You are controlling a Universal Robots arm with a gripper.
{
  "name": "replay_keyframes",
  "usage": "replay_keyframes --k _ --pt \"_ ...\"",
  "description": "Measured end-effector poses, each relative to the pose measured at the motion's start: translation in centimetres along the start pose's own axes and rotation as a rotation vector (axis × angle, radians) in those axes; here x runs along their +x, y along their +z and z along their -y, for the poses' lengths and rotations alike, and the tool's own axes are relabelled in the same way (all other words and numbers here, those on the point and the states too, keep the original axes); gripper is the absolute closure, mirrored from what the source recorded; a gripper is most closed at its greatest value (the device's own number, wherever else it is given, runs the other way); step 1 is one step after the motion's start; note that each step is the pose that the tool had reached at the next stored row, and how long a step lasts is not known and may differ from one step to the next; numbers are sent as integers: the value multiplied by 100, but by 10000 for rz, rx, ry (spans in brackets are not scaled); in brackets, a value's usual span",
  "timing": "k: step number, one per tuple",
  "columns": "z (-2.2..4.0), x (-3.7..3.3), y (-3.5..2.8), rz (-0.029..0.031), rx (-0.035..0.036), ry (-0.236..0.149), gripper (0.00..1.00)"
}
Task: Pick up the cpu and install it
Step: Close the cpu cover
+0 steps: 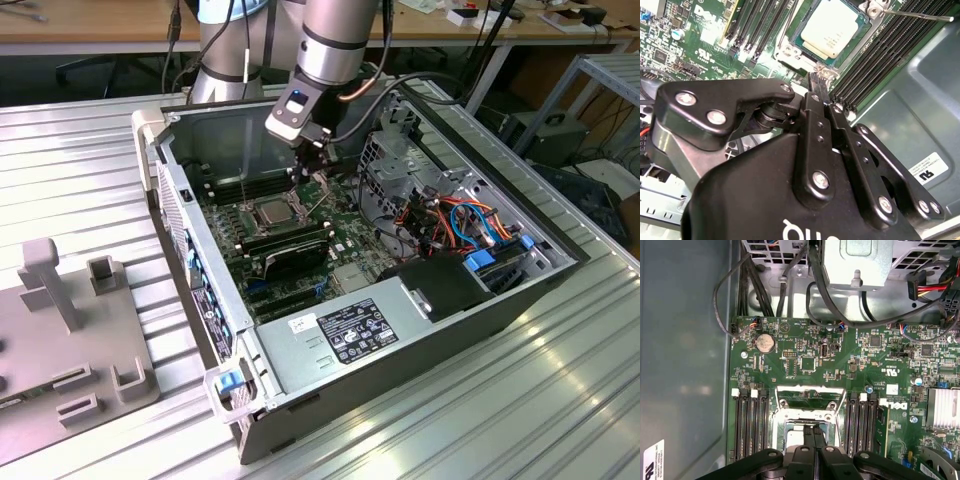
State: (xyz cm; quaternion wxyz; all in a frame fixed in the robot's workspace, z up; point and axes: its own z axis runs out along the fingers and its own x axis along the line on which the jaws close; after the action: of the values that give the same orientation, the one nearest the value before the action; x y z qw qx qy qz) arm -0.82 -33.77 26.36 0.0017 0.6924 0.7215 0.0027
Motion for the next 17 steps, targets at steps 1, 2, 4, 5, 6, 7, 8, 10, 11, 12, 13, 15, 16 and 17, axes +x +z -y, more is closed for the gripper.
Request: replay_keyframes --k 1,2,4,5,6,7,8,10,11,12,13,15,16,17 --pt "-4 0 0 -1 0 0 89" --pt "-6 0 0 0 0 0 89" --pt "-8 0 0 -1 0 0 89" --pt "-8 0 0 0 0 0 89" --pt "-8 0 0 -1 0 1 89" --pt "-9 0 0 -1 -1 0 89" --pt "-11 0 0 -1 0 -1 89" --pt "-18 -1 0 0 0 0 89" --pt "-21 -1 0 0 0 0 89" --pt "-23 -1 0 0 0 0 89" --pt "-24 -1 0 0 0 1 89" --pt "-27 -1 0 -1 0 0 89" --pt "-28 -1 0 0 0 1 89" --pt "-29 -1 0 -1 0 0 89"
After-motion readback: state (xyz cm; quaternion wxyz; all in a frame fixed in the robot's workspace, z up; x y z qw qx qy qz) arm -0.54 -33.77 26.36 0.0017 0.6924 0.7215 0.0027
